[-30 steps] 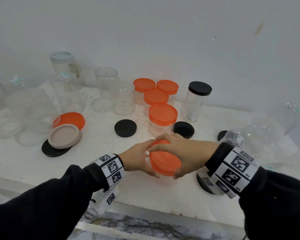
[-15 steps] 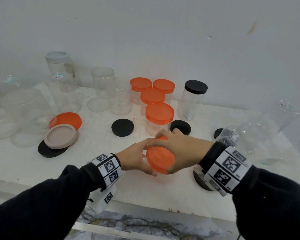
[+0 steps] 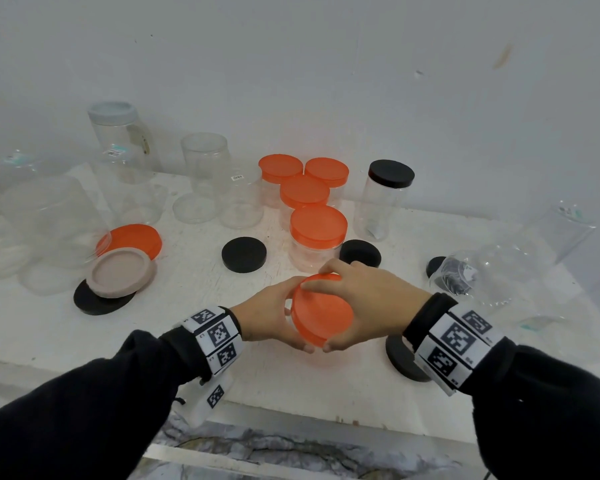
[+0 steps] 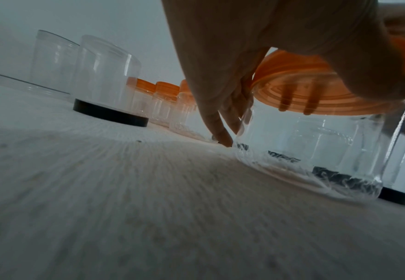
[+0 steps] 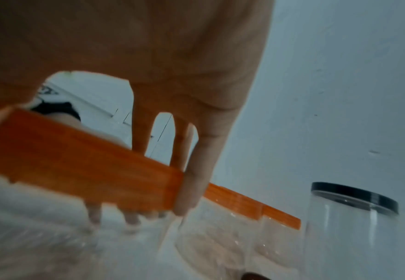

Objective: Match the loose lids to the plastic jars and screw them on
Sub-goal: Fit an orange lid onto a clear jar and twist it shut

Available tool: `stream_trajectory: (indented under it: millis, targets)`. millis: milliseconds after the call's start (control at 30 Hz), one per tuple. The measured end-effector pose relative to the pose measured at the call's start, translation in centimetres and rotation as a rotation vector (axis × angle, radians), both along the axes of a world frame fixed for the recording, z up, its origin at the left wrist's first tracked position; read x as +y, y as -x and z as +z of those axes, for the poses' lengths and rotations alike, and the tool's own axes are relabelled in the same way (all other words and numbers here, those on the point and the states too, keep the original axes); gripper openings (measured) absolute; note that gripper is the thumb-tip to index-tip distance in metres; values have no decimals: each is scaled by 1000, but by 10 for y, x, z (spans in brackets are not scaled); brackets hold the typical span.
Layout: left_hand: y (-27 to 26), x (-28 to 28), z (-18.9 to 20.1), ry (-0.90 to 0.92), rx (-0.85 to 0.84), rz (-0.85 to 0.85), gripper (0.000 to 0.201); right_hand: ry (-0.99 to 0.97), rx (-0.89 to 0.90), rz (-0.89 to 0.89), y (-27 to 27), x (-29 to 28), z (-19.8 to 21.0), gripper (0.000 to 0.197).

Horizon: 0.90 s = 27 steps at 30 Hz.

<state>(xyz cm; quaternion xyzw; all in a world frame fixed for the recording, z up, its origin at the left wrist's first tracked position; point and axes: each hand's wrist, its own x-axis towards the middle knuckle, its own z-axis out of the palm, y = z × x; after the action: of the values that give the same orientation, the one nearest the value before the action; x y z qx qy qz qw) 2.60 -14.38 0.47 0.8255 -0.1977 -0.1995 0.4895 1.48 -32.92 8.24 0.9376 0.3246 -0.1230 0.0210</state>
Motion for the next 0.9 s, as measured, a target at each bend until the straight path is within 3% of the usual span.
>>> stream_trajectory:
  millis: [300, 500, 633, 767, 900]
  targets:
    - [1, -2, -1, 9, -52, -12, 91, -54, -72, -17, 0, -3, -13, 91]
    - [0, 1, -5, 12, -76, 15, 92, -171, 11, -35, -4, -9, -17, 90]
    - [-6, 17, -7, 93, -2, 88, 96, -307, 9, -49, -7, -5, -28, 76]
    - [-17, 36, -6, 103, 35, 133, 95, -423, -196, 38, -14, 5, -40, 50]
    - [-27, 47, -8, 108, 9, 209, 113, -433, -311, 72, -26, 17, -50, 40]
